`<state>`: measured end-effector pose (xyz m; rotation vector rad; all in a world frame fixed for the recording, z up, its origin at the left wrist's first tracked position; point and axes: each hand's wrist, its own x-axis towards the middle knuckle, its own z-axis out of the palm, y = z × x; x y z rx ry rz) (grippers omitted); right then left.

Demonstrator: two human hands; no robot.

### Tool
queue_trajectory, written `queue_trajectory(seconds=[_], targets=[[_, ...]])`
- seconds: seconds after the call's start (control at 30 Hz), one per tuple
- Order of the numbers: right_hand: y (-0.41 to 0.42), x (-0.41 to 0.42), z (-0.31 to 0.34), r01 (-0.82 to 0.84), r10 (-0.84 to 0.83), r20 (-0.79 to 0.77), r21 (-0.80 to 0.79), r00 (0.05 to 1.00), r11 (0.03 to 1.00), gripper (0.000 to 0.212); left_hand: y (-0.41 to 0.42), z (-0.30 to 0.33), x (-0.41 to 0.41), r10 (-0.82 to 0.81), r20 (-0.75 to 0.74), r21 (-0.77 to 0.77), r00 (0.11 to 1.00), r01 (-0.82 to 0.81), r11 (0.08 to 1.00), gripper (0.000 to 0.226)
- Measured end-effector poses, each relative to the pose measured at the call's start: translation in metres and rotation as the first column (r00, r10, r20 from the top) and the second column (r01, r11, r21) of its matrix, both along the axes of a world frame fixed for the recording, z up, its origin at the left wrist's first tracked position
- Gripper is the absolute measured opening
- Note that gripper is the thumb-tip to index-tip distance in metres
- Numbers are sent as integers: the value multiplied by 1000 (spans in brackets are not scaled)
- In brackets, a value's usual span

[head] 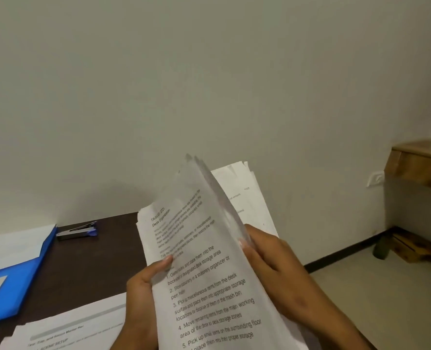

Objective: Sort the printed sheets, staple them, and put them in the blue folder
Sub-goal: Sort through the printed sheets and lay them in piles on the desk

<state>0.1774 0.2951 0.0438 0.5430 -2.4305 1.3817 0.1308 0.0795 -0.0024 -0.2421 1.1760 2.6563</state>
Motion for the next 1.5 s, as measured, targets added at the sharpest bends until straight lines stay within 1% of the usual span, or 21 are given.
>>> queue_trajectory(seconds=[0.03,0.07,0.1,0.13,0.17,0.2,0.23,0.27,0.33,0.37,0.53,0.63,0.73,0.77,0.93,1.07,1.17,1.27,1.37,1.43,1.5], targets=[[1,0,1,30,-32,-16,-70,999,997,39,0,1,0,7,1,-4,1000,-7,1000,38],[3,0,3,84,-92,-28,-210,995,974,44,-1,0,-1,8,3,-4,1000,-8,1000,39],[10,-1,4,175,-206,-50,-353,977,919,45,-1,1,-1,10,11,-8,1000,-10,1000,40],[19,-4,4,284,-354,-91,-430,931,857,42,-1,1,-2,14,16,-13,1000,-14,1000,41],[30,-9,2,410,-501,-133,-418,855,811,36,-1,1,-2,24,23,-19,999,-23,1000,40],[39,-12,0,505,-582,-143,-362,800,783,28,-1,1,-2,35,27,-22,999,-34,999,40],[46,-14,-4,528,-577,-97,-304,811,793,25,-1,1,-2,43,35,-21,998,-42,999,42],[50,-17,-9,490,-511,-2,-278,860,826,29,-1,1,-3,46,40,-14,998,-45,999,44],[49,-17,-15,359,-298,231,-306,926,882,41,-1,2,-4,48,55,-7,997,-48,999,49],[48,-16,-18,313,-225,276,-335,934,889,44,0,3,-3,46,61,-7,997,-46,999,49],[51,-18,-27,251,-136,270,-456,953,854,35,1,2,0,49,5,20,999,-49,999,35],[51,-21,-30,290,-196,245,-445,950,847,30,1,3,1,62,-27,4,998,-62,998,28],[50,-25,-29,394,-372,130,-332,919,857,19,1,4,0,70,-34,-5,997,-70,998,24],[50,-26,-29,426,-415,100,-290,904,857,23,1,3,0,66,-35,-1,997,-66,998,24],[43,-26,-25,488,-487,28,-72,873,870,46,-2,-3,-3,30,-42,32,999,-29,999,46],[41,-26,-26,477,-479,-1,-94,878,874,41,-2,-3,-4,38,-55,31,998,-36,999,44],[40,-24,-24,483,-494,-43,-152,868,862,28,-1,-2,-4,48,-49,53,998,-46,998,46],[41,-20,-22,481,-505,-83,-205,859,852,16,-1,0,-4,69,-53,30,996,-68,997,40],[52,-16,-19,465,-494,-66,-252,867,849,15,-1,2,-2,62,-61,34,996,-60,998,38],[64,-14,-17,483,-520,-63,-291,852,826,16,-2,0,-3,70,-70,28,995,-68,997,39],[82,-13,-14,533,-587,-18,-395,809,748,17,-2,-4,-3,69,-73,29,995,-67,997,43]])
